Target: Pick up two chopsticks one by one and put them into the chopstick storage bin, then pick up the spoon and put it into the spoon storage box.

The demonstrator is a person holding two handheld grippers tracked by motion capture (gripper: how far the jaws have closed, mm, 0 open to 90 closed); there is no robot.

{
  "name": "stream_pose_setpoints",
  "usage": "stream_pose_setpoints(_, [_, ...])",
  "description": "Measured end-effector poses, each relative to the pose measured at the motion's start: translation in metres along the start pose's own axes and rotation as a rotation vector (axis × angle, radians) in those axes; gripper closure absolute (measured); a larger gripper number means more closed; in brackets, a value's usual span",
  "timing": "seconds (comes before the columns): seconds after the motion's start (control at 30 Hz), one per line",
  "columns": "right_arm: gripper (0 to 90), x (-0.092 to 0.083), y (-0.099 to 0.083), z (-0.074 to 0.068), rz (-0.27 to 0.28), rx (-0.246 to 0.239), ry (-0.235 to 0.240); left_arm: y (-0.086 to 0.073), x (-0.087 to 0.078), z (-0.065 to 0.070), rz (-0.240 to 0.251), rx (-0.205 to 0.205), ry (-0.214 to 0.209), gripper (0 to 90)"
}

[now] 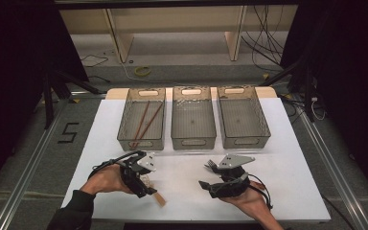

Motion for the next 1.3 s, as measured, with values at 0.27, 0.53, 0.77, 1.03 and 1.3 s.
stream_pose_setpoints(0.27, [31.5,0.001,0.0,0.0,-0.002,-0.001,0.002,-0.007,0.009,-0.001,-0.046,0.031,-0.011,23.8])
stream_pose_setpoints(0.53, [31.6,0.0,-0.001,0.001,0.0,0.003,0.001,-0.008,0.014,-0.002,-0.08,0.06,-0.013,24.9])
stream_pose_setpoints(0.77, [31.6,-0.001,0.0,0.001,0.003,0.006,-0.001,-0.009,0.021,0.0,-0.104,0.086,-0.011,25.1])
stream_pose_setpoints(1.03, [31.8,0.0,0.0,-0.001,0.0,0.0,0.0,-0.01,0.028,0.002,-0.121,0.117,-0.008,25.7])
stream_pose_setpoints(1.3, [32.0,0.0,0.0,0.001,0.001,-0.002,0.001,-0.006,0.034,0.0,-0.137,0.149,0.011,27.6])
Point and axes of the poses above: each handheld gripper's, and its own axes: x roughly forward along the jaws, y roughly out of its top, z roughly to its right, the point moved 7 cm from there along x, roughly forward along the jaws, and after that the axes turned 11 degrees about -z, right-handed, at the moved point
